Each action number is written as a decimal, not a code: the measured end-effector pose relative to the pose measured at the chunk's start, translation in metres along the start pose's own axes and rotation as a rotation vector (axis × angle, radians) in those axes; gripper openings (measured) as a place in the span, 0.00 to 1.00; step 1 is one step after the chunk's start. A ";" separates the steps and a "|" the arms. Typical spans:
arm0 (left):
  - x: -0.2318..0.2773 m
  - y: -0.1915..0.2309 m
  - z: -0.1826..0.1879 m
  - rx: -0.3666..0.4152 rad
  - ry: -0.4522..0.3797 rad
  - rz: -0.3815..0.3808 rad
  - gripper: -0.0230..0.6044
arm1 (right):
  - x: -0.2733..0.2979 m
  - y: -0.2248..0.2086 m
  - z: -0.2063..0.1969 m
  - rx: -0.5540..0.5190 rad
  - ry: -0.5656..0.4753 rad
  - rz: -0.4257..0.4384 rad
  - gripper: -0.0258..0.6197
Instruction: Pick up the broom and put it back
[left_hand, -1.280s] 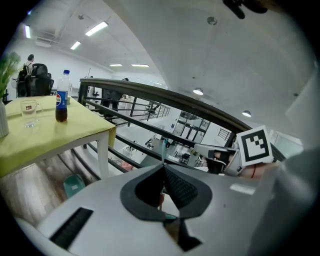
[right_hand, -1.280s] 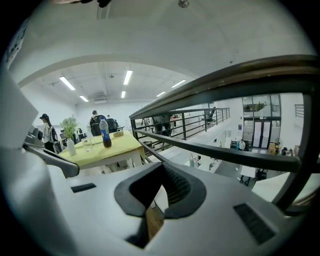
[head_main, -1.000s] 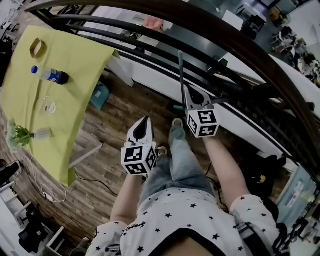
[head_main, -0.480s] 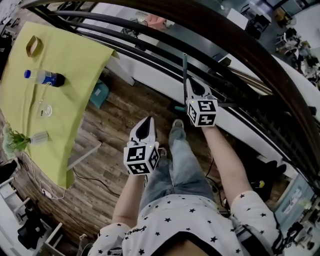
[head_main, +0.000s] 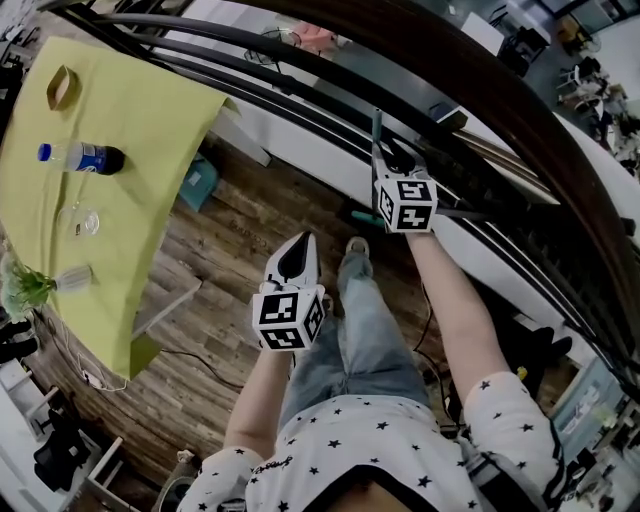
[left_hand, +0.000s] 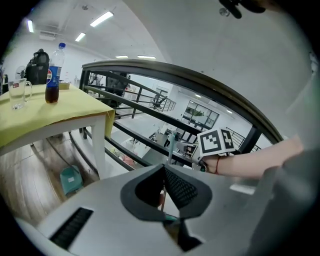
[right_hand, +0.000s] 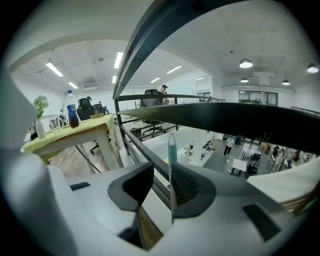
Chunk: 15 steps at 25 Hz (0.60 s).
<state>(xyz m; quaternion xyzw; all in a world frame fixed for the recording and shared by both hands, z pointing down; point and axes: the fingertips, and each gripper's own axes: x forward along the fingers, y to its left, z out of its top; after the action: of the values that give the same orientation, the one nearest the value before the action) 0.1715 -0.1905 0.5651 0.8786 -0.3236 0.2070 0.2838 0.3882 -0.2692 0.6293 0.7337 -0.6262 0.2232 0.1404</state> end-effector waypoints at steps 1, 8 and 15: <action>0.001 0.000 -0.001 0.000 0.002 0.000 0.05 | 0.004 -0.002 -0.001 -0.003 0.004 -0.001 0.20; 0.009 -0.003 -0.005 -0.008 0.016 0.008 0.05 | 0.027 -0.020 -0.013 -0.020 0.043 -0.028 0.25; 0.020 -0.002 -0.005 -0.017 0.021 0.017 0.05 | 0.051 -0.028 -0.015 -0.043 0.071 -0.021 0.25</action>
<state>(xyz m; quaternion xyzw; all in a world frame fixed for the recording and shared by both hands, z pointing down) 0.1862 -0.1954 0.5794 0.8710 -0.3299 0.2159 0.2930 0.4195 -0.3004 0.6695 0.7288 -0.6176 0.2343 0.1805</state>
